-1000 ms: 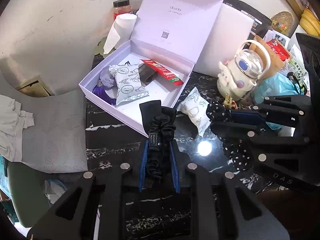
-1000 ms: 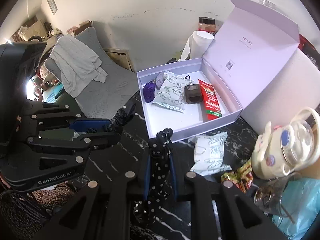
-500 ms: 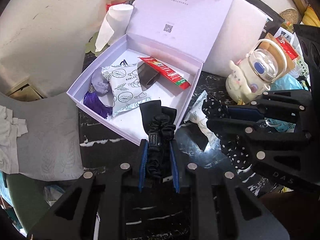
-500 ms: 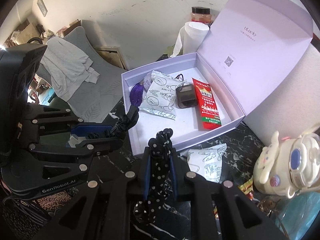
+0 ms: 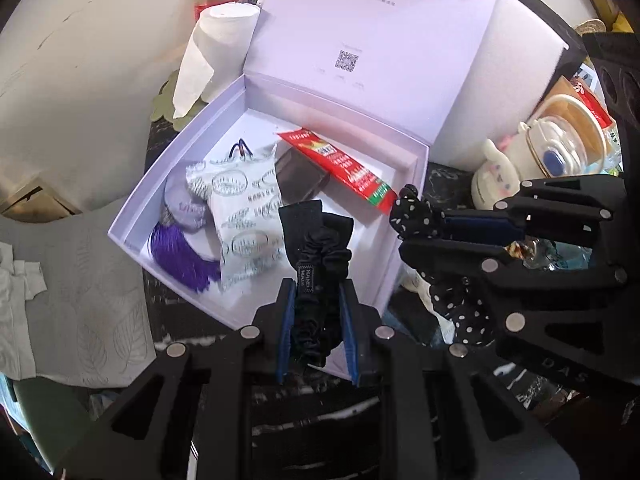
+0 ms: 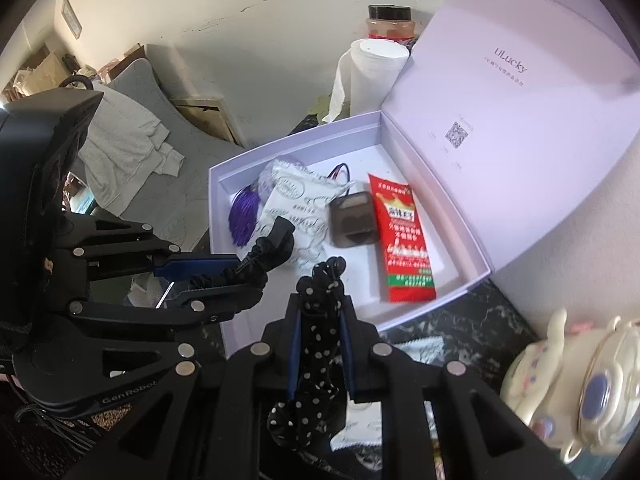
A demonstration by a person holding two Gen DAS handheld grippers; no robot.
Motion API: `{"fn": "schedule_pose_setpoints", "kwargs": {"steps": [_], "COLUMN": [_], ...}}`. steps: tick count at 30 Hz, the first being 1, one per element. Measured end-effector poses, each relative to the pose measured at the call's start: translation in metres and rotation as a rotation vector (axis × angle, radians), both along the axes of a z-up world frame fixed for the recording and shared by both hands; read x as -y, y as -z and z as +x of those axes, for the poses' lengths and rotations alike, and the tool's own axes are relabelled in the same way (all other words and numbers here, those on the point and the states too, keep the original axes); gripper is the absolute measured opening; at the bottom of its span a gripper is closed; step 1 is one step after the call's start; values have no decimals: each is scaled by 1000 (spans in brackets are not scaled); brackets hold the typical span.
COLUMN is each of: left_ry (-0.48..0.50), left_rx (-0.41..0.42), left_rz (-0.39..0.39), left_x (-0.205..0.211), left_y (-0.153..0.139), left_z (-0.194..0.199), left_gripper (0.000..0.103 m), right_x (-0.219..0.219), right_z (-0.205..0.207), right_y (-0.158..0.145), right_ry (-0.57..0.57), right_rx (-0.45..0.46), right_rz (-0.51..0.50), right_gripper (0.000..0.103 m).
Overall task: Organize objects
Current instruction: 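Carry the black scrunchie and polka-dot scrunchie into the gift box with both tools, then open the left tool releasing the black scrunchie while the right tool releases the polka-dot one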
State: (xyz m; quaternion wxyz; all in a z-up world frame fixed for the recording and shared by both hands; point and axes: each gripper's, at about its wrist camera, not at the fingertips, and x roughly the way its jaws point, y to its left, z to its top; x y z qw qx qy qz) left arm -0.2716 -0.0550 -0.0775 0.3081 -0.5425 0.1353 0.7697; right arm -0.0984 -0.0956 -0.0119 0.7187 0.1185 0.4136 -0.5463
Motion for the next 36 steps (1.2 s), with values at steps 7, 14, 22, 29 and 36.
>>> {"fn": "schedule_pose_setpoints", "kwargs": {"steps": [7,14,22,29,36], "left_ry": [14,17,-2,3,3], "left_rx": [-23,-45,-51,-62,-78], "left_rz": [0,1,-5,-14,-12], "left_x": [-10,-19,-24,-32,-39], "left_y": [6,12,23,33,39], "left_z": [-27,-58,-91,-112,-127], "left_gripper": [20,20,20,20,21], "right_x": [29,56,85,108,123], "right_z": [-4,-6,-6,-6,-4], "right_y": [-4,-9,-11,-13,-12], "right_ry": [9,14,13,9,7], "right_rx": [8,14,6,-1,6], "right_rz": [-11,-28,-60,-80,-86], "right_gripper": [16,16,16,16,16]}}
